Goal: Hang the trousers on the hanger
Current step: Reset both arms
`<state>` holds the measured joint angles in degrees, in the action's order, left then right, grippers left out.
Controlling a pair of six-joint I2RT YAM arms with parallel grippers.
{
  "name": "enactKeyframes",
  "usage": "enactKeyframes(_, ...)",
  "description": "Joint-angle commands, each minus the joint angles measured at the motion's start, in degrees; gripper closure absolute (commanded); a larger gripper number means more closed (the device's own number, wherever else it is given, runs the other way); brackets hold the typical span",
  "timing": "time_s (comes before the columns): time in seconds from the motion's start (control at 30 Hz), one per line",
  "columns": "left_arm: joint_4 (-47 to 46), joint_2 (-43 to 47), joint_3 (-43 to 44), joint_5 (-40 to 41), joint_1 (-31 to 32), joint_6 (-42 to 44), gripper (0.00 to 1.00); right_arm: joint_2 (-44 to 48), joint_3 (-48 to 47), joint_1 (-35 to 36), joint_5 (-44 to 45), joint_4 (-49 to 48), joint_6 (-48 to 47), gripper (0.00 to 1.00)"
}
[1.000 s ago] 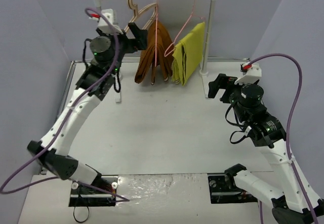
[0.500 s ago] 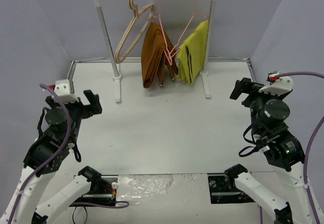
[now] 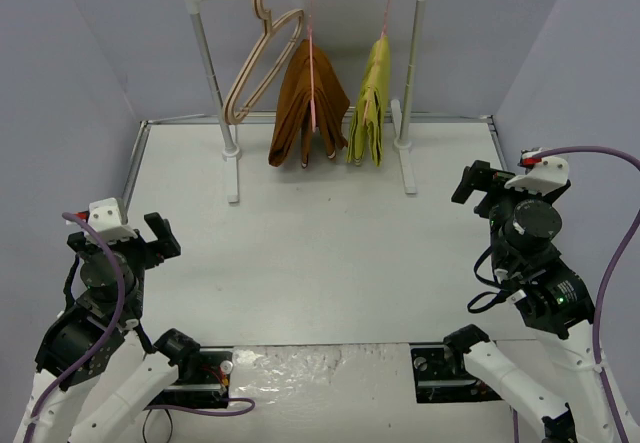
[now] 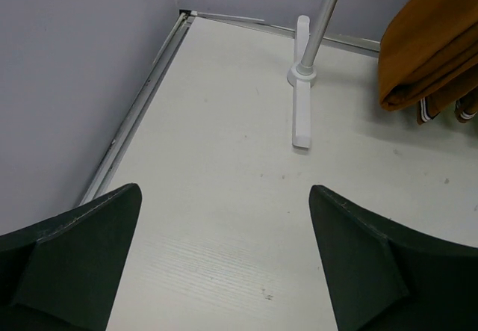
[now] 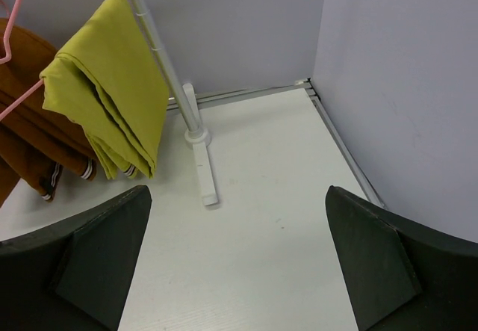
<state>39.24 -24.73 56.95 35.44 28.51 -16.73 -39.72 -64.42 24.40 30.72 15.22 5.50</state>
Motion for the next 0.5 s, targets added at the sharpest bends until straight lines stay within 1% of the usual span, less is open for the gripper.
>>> enactKeyframes(0.0, 0.8, -1.2, -0.3, 2.0, -0.2, -0.3, 0.05, 0.5, 0.7, -0.1, 1.9, -2.0, 0.0, 0.01)
enactKeyframes(0.3, 0.4, -2.4, -0.3, 2.3, -0.2, -0.6, 0.06, 1.8, 0.7, -0.1, 1.9, -2.0, 0.8, 0.02)
enactKeyframes(0.47, 0.7, -2.0, 0.2, 2.5, -0.2, -1.1, 0.05, 0.4, -0.3, -0.1, 1.2, -2.0, 1.4, 0.01)
